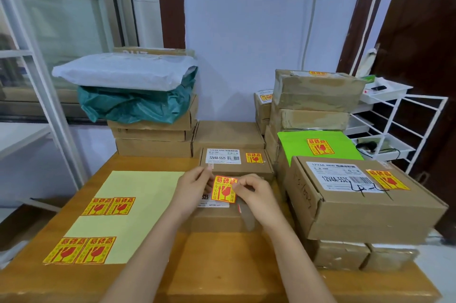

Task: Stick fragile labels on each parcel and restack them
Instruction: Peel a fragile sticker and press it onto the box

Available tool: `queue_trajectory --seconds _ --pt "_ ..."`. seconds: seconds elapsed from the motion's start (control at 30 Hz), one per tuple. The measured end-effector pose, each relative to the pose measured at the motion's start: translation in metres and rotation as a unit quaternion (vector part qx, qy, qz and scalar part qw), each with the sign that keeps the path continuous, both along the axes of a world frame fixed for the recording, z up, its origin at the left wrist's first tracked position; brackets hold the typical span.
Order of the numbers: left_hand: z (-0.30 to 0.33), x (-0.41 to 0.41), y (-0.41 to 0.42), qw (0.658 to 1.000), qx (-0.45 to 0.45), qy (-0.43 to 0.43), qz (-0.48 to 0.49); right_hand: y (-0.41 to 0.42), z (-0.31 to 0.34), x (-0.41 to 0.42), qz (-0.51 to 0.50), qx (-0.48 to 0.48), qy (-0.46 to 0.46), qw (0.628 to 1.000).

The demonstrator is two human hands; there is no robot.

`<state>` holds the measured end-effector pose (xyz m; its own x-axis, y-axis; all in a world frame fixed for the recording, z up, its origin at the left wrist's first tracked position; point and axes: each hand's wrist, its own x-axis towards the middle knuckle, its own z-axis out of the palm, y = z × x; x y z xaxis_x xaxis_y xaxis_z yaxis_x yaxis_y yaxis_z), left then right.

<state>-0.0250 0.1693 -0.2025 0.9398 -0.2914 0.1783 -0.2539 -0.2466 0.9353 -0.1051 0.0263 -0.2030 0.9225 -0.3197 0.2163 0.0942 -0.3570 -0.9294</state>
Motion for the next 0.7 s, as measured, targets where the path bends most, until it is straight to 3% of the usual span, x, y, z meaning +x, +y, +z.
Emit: queue_trajectory --seconds 0.13,0.3,0.43,0.7 --pt "0.002 0.002 0.009 1.0 -0.012 -0.001 0.01 0.004 0.003 0.006 0.013 0.021 0.007 1.0" --pt "0.001 0.004 0.009 0.999 -0.05 0.02 0.008 -0.007 0.009 0.01 -0.058 -0.01 -0.04 0.997" --pt "0.0 0.001 0.008 0.999 -0.033 0.01 0.008 -0.021 -0.003 0.011 -0.065 -0.03 -0.017 0.997" --pt "0.001 0.0 0.009 0.999 0.03 -0.022 -0.02 -0.026 -0.011 0.018 -0.024 0.067 -0.007 0.997"
